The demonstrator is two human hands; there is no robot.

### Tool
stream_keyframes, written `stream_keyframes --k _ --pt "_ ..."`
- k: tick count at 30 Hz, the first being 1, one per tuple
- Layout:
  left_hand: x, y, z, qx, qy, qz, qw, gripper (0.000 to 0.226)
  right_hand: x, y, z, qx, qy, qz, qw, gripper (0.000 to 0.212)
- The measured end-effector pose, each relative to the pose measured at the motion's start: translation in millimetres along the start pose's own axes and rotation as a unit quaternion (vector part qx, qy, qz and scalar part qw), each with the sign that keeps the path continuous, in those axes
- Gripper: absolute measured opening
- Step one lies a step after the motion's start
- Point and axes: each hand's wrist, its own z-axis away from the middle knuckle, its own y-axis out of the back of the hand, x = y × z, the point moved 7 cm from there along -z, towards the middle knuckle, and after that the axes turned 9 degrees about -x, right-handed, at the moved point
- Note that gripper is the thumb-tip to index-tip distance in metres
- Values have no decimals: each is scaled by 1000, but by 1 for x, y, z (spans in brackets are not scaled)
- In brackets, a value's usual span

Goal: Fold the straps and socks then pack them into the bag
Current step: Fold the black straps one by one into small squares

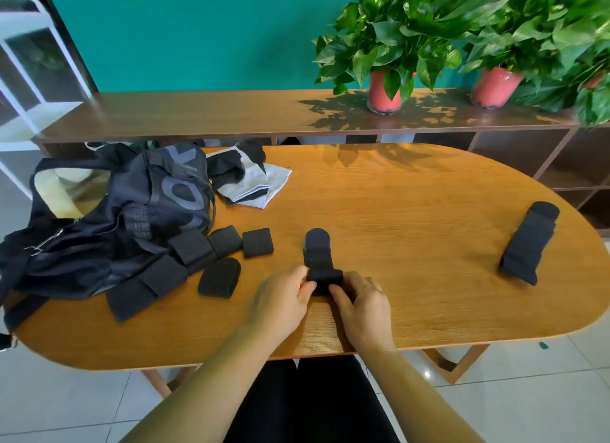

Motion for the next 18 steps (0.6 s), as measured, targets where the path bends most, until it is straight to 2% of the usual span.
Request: stream_keyframes --k 3,9,10,12,13,15,16,18 --pt "4 2 0 40 29 1 999 27 -3 -2 -3 22 2 47 999 15" --pt "1 -2 1 57 61 22 996 37 -8 -7 -7 52 37 119 991 9" --pt "2 -3 2 57 63 24 996 36 -10 -7 -7 57 44 129 989 9" --pt "0 -2 2 51 74 42 995 13 -12 -8 -7 66 58 146 985 9" --pt "-1 -2 2 49 82 49 994 19 -14 -8 -8 66 62 154 984 9" --pt "-2 -5 0 32 84 58 994 57 -15 -10 -9 59 60 167 982 9" --pt "-1 -4 0 32 77 59 995 63 -15 -11 -10 54 58 173 982 11" --pt "4 -2 2 32 58 52 996 60 -14 -12 -11 47 52 178 982 11"
